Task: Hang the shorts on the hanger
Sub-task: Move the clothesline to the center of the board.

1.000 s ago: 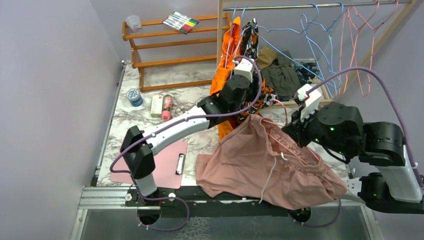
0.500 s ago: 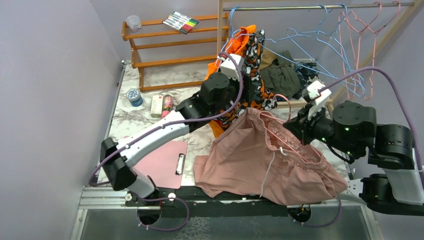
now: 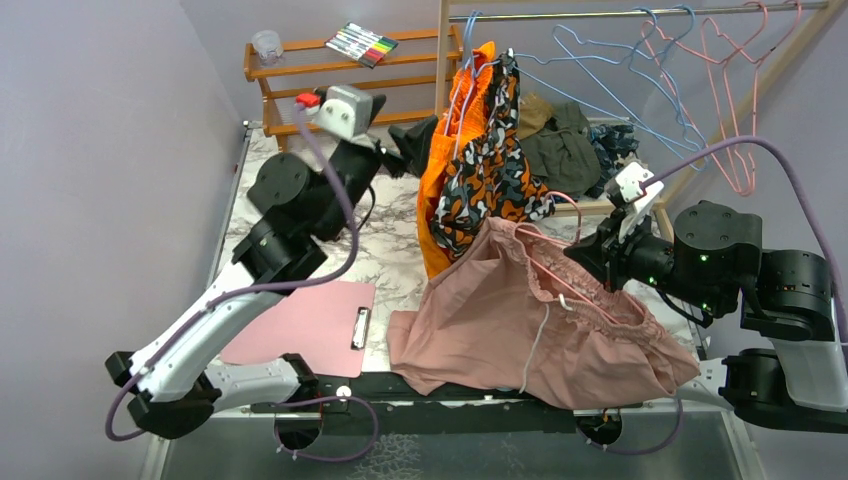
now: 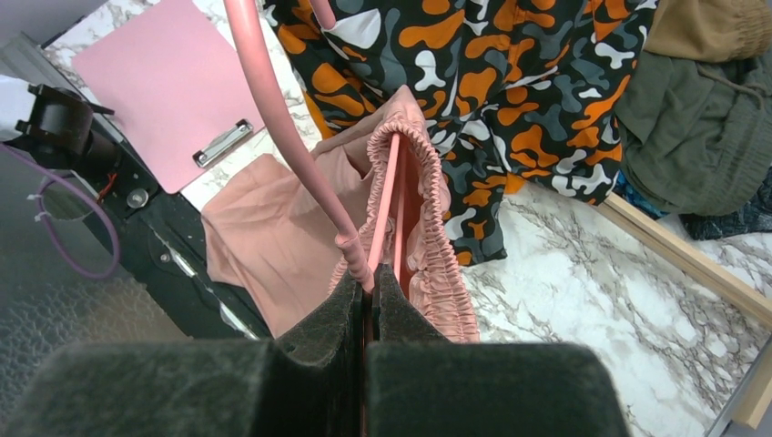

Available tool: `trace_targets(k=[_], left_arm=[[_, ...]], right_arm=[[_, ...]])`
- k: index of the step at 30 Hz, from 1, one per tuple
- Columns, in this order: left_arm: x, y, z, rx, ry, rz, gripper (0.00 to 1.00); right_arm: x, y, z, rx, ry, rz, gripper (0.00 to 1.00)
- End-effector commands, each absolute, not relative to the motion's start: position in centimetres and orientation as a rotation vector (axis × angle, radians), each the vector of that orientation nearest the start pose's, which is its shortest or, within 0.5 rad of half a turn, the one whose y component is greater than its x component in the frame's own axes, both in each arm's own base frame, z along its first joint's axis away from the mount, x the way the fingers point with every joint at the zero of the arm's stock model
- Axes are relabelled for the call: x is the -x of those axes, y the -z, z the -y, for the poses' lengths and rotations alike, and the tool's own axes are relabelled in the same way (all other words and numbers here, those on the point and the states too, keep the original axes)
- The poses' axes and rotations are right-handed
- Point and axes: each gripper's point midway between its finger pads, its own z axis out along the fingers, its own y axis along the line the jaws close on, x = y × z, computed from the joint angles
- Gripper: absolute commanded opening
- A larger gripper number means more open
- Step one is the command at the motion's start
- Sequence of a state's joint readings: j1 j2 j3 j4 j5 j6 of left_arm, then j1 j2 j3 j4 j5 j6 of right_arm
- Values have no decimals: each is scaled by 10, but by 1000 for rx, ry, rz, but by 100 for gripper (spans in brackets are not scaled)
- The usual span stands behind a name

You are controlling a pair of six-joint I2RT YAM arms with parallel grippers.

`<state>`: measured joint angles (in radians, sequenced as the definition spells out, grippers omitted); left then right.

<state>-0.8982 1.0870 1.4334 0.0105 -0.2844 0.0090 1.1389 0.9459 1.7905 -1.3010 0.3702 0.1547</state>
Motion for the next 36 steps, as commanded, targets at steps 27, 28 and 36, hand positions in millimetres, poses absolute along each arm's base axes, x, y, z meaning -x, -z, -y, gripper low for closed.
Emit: trace_targets(k=[27,28,36], left_arm=[[-419,-474,271,-383,521,-1360,75],[-422,-472,273,-385,516,-1362,74],[-434,-472,285,-393,536,-1357,55]], right_arm=[[-112,-442,-140,750,-611,-1766,1],[-111,-442,-140,754,-610,-1769,1],[-110,-441,-139,754,-611,-1782,1]])
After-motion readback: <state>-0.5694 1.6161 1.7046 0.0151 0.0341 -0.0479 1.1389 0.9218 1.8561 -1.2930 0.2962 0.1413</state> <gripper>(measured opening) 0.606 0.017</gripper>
